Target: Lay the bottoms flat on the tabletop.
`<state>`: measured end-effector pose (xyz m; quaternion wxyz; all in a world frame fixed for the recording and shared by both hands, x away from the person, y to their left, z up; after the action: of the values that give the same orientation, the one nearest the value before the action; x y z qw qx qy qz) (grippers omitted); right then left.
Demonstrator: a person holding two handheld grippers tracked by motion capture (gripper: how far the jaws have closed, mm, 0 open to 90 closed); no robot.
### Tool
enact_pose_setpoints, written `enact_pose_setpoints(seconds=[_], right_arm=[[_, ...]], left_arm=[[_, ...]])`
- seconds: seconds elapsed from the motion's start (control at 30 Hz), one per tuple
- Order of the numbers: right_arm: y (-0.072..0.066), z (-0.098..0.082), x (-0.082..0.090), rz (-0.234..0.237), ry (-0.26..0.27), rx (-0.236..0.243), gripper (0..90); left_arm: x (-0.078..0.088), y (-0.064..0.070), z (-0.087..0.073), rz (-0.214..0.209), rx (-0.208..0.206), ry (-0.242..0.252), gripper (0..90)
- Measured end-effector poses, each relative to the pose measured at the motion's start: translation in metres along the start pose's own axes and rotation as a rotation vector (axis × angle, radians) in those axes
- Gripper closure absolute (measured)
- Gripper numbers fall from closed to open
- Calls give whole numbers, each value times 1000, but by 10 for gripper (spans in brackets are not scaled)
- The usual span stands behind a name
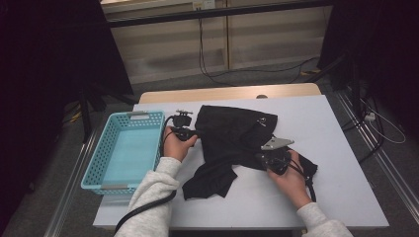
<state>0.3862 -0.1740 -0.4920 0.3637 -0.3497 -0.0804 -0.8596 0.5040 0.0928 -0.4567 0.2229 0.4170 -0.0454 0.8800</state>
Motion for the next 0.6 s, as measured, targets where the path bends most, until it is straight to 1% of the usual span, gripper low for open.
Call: enact_pose_setpoints(seconds=[0.03, 0.07, 0.1, 0.13, 0.2, 0.23, 0.33, 0.37, 0.43, 0.47, 0.5, 0.53, 0.6], right_arm=[[-1, 0, 0, 0, -3, 3, 895], [-1, 0, 0, -1, -3, 8, 890], [-2, 0, 0, 0, -4, 9, 890], [-2, 0, -1, 3, -5, 7, 890], [-1, 0, -1, 5, 1, 4, 889], [-1, 0, -1, 8, 2, 1, 888], [-1, 0, -1, 10, 5, -6, 888], [-1, 0, -1, 10, 5, -5, 888], [-1, 0, -1, 14, 7, -5, 888], [-2, 0, -1, 14, 7, -5, 888], [-2, 0, -2, 15, 8, -6, 888], [-1, 0, -2, 17, 10, -8, 888], [-1, 0, -2, 17, 11, -9, 889]], left_arm=[[2, -1, -2, 9, 4, 8, 616], [4, 0, -4, 9, 5, 8, 561], [6, 0, -7, 3, -2, 0, 536], [7, 1, -12, -1, 8, 5, 509], [6, 2, -19, 0, -11, -7, 486], [5, 2, -23, -1, -7, -12, 474], [0, 7, -35, -29, -12, -35, 455], [-2, 10, -37, -31, -14, -35, 451], [-1, 15, -41, -12, -49, -25, 469], [-1, 19, -42, -27, -47, -34, 471], [0, 22, -43, -43, -45, -47, 511], [0, 24, -44, -40, -45, -56, 565], [1, 30, -45, -45, -50, -77, 642]])
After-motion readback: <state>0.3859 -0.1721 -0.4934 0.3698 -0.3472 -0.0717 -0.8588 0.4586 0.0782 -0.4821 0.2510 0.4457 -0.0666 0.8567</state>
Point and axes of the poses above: each handheld gripper's, and its own axes: x roughly backward along the jaws, z roughly out of its top, y roughly to its right, the point moved 4 cm from there along -x, roughly forward along the jaws, and after that the axes turned 13 degrees about z, right-handed, at the moved point
